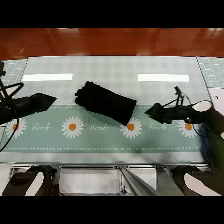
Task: Fold the shirts.
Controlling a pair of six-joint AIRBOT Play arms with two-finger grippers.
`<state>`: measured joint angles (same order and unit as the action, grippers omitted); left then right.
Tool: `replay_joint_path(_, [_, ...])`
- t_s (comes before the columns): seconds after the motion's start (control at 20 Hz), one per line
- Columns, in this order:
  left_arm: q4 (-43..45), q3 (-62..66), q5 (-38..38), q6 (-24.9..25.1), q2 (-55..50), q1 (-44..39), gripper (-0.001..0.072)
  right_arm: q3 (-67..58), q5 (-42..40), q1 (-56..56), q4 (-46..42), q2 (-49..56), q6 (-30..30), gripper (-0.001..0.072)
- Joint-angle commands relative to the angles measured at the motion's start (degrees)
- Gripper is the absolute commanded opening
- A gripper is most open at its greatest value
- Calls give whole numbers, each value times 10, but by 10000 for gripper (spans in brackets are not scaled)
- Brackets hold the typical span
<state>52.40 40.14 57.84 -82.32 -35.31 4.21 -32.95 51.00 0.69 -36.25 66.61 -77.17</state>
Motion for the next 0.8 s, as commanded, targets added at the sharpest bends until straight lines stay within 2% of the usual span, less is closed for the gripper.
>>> replay_joint_path(0.0, [-15, -26, -23, 0, -6, -29, 25, -10, -7, -51, 180, 125, 100, 418])
replay_joint_path(0.25, [-15, -26, -24, 0, -8, -28, 25, -125, -7, -122, 199, 233, 94, 417])
replay_joint_path(0.45, [-15, -26, -24, 0, -8, -28, 25, -189, -7, -149, 197, 264, 83, 413])
replay_joint_path(0.55, [-14, -26, -24, 0, -8, -28, 25, -213, 5, -155, 191, 266, 79, 377])
replay_joint_path(0.6, [-14, -26, -24, 0, -8, -28, 25, -229, 25, -157, 192, 265, 82, 226])
replay_joint_path(0.65, [-15, -26, -24, 0, -8, -28, 25, -246, 42, -157, 193, 261, 101, 25])
replay_joint_path(0.75, [-15, -26, -24, 0, -8, -28, 25, -282, 57, -157, 180, 246, 100, 25])
